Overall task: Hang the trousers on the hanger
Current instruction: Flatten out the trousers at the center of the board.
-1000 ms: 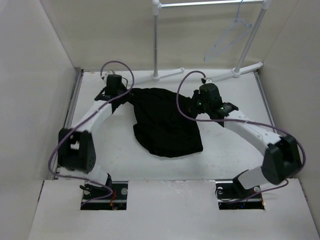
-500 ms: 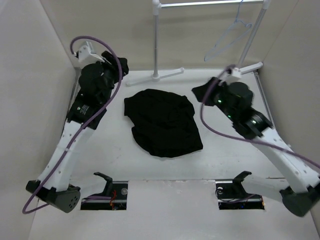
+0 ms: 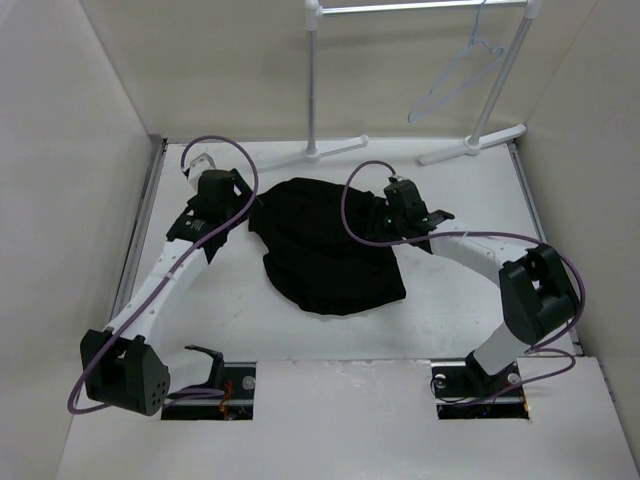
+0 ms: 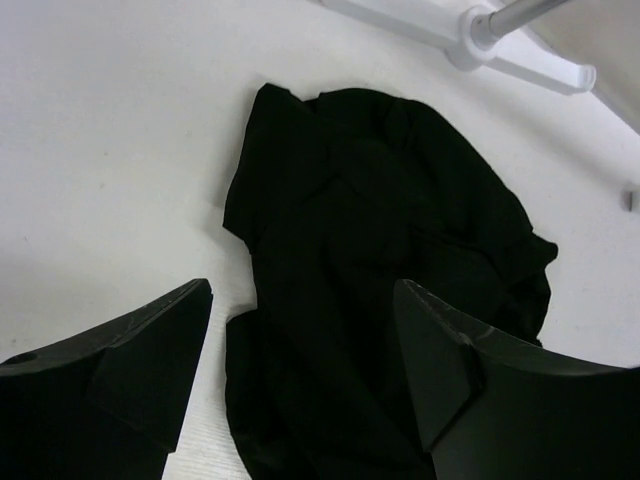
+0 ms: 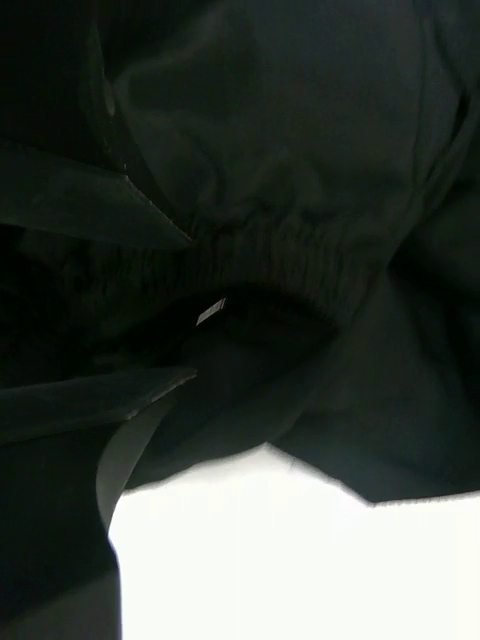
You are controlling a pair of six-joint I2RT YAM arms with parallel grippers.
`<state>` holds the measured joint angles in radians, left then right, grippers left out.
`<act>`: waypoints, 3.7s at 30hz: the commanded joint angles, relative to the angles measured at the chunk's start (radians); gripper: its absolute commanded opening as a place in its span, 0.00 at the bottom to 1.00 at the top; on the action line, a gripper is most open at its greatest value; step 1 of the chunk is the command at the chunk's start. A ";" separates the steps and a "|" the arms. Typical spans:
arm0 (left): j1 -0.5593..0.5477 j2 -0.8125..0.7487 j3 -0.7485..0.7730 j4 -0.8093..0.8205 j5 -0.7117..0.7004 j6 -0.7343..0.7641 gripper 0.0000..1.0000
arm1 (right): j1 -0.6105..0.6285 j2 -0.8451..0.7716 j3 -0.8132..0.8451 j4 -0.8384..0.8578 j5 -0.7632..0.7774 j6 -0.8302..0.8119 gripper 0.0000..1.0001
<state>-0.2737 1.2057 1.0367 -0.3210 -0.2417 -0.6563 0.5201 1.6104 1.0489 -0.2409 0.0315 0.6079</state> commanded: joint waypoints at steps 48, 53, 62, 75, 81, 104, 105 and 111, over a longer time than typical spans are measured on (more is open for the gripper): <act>-0.265 0.994 0.697 0.152 0.231 -0.055 0.25 | -0.365 -1.063 -0.217 -0.474 0.166 0.108 0.06; -0.221 0.687 0.582 0.149 0.085 -0.008 0.11 | -0.352 -1.048 -0.199 -0.454 0.156 0.108 0.05; -0.137 0.250 0.634 -0.062 -0.125 0.300 0.18 | -0.346 -1.017 -0.012 -0.446 0.162 0.101 0.04; -0.043 0.302 0.375 -0.124 -0.311 0.284 0.82 | -0.387 -0.860 -0.090 -0.359 0.176 0.093 0.03; 0.082 0.126 0.111 -0.110 -0.228 0.124 0.83 | -0.481 -0.869 -0.118 -0.386 0.196 0.056 0.03; -0.008 -0.101 -0.380 -0.380 -0.068 -0.321 0.49 | -0.406 -0.922 -0.250 -0.417 0.113 0.062 0.04; -0.011 -0.103 -0.394 -0.382 -0.070 -0.325 0.53 | -0.406 -0.920 -0.248 -0.417 0.113 0.062 0.04; 0.020 -0.023 -0.420 -0.296 -0.131 -0.315 0.61 | -0.397 -0.909 -0.239 -0.411 0.113 0.066 0.04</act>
<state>-0.2710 1.1446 0.6109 -0.6437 -0.2905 -0.9527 0.1066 0.7033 0.7921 -0.6880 0.1493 0.6842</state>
